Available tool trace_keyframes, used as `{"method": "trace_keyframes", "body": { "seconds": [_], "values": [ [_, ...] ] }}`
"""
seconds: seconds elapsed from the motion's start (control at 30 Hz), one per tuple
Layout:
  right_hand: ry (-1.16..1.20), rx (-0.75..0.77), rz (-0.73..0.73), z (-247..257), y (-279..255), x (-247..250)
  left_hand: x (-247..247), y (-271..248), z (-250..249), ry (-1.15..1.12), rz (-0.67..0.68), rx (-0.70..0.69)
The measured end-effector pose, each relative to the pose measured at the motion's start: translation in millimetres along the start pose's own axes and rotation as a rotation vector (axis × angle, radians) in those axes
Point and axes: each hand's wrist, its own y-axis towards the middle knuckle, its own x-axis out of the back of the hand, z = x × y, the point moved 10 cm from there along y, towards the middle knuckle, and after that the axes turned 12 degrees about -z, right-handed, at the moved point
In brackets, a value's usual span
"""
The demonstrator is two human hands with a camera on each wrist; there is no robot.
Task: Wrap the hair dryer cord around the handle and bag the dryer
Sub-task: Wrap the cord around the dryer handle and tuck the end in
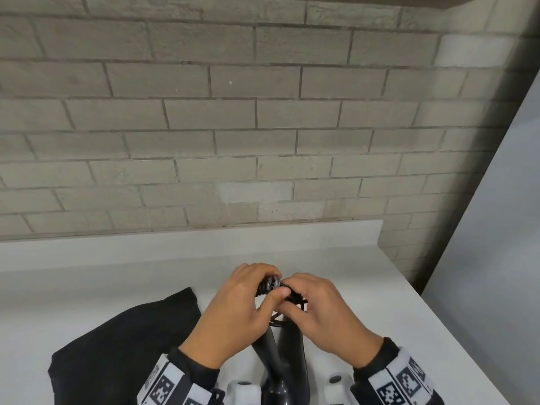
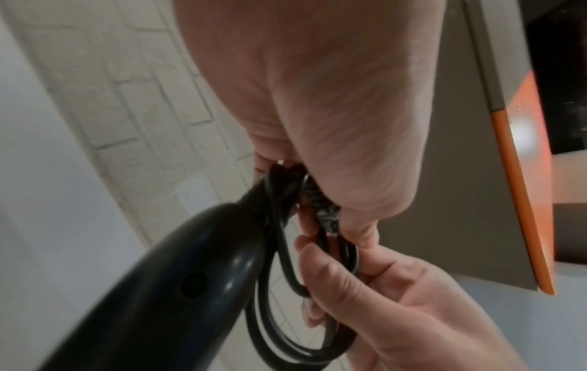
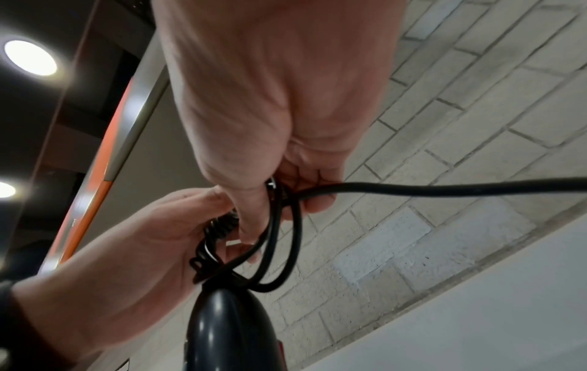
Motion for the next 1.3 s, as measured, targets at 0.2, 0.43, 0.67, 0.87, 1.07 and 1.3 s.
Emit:
{"method": "trace_keyframes", "body": {
  "seconds": [0.2,0.43,0.67,0.87,1.07,1.3],
  "values": [
    [0.144,-0.158,-0.148,-4.9,-1.1,8.9,0.9,-2.7,1.9,-0.021,0.002,0.112],
    [-0.315,0.124,-0.616,22.0,-17.4,35.1,12.3,-1.0,0.1,-0.198,-0.261,0.311],
    [-0.513,0.006,-0.512,23.8,-12.4,10.9,16.2,-6.7,4.7,-0.230,-0.472,0.394],
    [-0.453,-0.150,-0.403,23.3,-4.2,8.2,17.8,-5.0,-0.8,-0.299,-0.547,0.354],
    [-0.197,-0.348,-0.058,9.5,10.0,0.6,18.4,-1.3,-3.1,-0.291,-0.526,0.207],
    [0.283,-0.637,0.171,0.3,11.6,4.3,22.5,-1.3,-8.4,-0.291,-0.564,0.130]
  ]
}}
